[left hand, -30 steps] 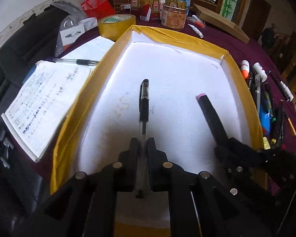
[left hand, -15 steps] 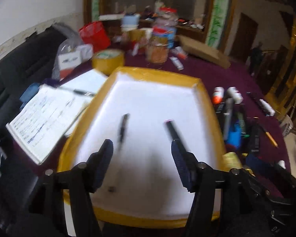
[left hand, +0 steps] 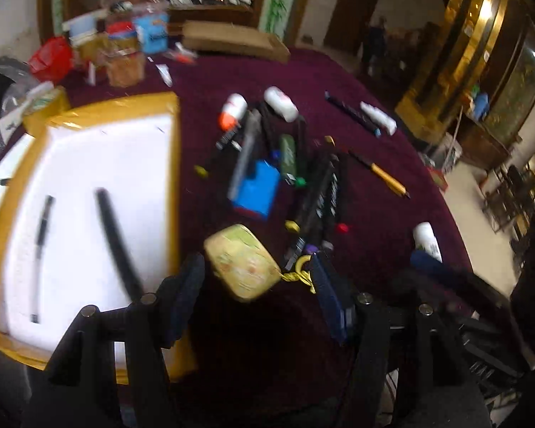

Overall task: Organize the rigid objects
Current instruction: 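Grasp the white pill bottle with the right tool while the left tool grasps a black marker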

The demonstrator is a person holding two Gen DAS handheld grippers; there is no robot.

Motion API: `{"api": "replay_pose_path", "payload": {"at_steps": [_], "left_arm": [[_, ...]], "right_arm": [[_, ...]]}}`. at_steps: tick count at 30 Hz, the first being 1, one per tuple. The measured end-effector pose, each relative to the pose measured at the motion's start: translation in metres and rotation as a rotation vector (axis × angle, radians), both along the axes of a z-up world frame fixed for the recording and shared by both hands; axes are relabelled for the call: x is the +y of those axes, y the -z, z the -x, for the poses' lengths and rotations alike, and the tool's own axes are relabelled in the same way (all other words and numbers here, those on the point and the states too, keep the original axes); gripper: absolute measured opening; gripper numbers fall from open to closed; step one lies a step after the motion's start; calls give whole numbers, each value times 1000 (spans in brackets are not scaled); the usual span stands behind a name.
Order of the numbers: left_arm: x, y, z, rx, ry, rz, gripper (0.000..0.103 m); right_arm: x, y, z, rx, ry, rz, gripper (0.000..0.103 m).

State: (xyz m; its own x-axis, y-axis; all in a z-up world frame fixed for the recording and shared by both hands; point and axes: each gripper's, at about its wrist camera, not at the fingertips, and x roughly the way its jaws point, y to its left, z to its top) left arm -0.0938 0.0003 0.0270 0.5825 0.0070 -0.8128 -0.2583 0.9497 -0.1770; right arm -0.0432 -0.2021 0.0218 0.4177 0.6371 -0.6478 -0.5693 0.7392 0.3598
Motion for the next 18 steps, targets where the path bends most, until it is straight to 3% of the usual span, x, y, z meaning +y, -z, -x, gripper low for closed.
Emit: {"api": "replay_pose_path", "payload": {"at_steps": [5, 8, 12, 15, 16, 18], "left_arm": [[-25, 12, -20, 54, 44, -73, 60], [-35, 17, -33, 69, 85, -123, 60], [-41, 26, -51, 86, 122, -159, 59], [-40, 39, -65, 139, 151, -160, 47], [-40, 42, -67, 150, 160, -159, 38], [-40, 47, -70, 155, 168, -145, 33]], "right_arm": [[-40, 8, -28, 42, 165, 18, 47], [-62, 16, -45, 83, 244, 21, 37], [-80, 24, -54, 86, 338, 68, 33], [-80, 32, -60, 123, 327, 81, 33], [-79, 34, -61, 125, 327, 95, 33], [-74, 41, -62, 129, 339, 139, 32]]}}
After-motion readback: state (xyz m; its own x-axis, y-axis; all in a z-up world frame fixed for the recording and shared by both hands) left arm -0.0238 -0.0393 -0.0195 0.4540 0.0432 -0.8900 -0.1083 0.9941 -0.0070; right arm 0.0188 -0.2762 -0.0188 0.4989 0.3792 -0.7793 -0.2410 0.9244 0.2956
